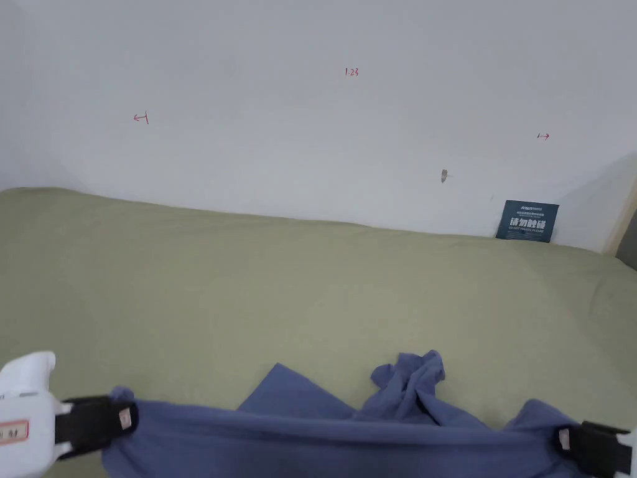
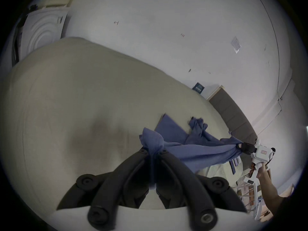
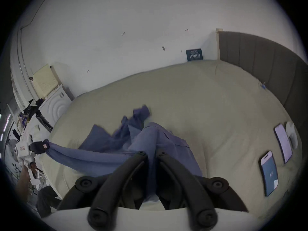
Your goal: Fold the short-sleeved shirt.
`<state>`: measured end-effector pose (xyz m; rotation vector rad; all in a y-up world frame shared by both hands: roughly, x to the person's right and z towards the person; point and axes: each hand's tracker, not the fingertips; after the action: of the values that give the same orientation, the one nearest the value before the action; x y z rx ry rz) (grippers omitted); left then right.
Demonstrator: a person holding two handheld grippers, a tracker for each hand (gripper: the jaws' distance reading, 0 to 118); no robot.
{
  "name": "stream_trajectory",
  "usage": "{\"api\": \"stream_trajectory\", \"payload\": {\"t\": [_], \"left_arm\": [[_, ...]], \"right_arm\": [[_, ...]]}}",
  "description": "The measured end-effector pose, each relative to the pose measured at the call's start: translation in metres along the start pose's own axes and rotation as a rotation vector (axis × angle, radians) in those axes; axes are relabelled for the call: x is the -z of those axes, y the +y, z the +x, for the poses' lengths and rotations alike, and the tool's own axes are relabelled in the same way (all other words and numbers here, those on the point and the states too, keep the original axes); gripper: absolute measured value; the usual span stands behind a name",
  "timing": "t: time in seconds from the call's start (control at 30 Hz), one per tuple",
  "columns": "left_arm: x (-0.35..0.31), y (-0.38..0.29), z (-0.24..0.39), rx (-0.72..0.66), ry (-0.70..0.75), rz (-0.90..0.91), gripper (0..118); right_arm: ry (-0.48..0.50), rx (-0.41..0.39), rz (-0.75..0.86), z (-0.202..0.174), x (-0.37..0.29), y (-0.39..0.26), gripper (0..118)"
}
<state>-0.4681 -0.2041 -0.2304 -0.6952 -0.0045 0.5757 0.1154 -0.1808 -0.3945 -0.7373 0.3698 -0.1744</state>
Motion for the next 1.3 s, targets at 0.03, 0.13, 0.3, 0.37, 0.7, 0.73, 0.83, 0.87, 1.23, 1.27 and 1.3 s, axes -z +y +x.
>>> {"api": "stream_trajectory", "payload": {"t": [0.03,0.13,0.3,0.37,0.7,0.73,0.83,0.87,1.23,1.27,1.3], "left_arm": [[-0.002,-0.01,-0.008,-0.007,0.01,-0.019,4],[-0.006,-0.039,-0.02,-0.039,0.031,-0.063,4],[-0.013,-0.072,-0.022,-0.083,0.051,-0.115,4],[-0.015,-0.078,-0.024,-0.09,0.045,-0.115,7],[-0.034,-0.061,0.014,-0.026,0.05,0.006,114],[-0.036,-0.056,0.026,0.024,0.083,0.034,114],[-0.041,-0.048,0.086,0.194,0.14,0.072,114],[-0.04,-0.051,0.107,0.249,0.156,0.08,114],[-0.014,-0.186,0.222,0.423,0.316,0.173,0],[-0.011,-0.199,0.221,0.414,0.296,0.155,0],[-0.007,-0.208,0.22,0.397,0.273,0.116,0]], "right_arm": [[0.002,0.01,-0.015,0.002,-0.001,-0.009,8],[-0.007,0.021,-0.074,0.004,-0.004,-0.03,8],[-0.049,0.05,-0.143,0.01,-0.002,-0.047,8],[-0.068,0.071,-0.162,0.012,0.0,-0.05,8],[-0.028,0.002,0.029,-0.008,-0.03,-0.036,77],[-0.058,-0.02,0.053,-0.015,-0.036,-0.033,77],[-0.118,-0.089,0.111,-0.046,-0.051,-0.028,76],[-0.131,-0.113,0.134,-0.062,-0.059,-0.031,75],[-0.202,-0.26,0.185,-0.15,-0.087,-0.163,2],[-0.178,-0.277,0.163,-0.153,-0.087,-0.171,2],[-0.183,-0.286,0.147,-0.156,-0.086,-0.178,2]]}}
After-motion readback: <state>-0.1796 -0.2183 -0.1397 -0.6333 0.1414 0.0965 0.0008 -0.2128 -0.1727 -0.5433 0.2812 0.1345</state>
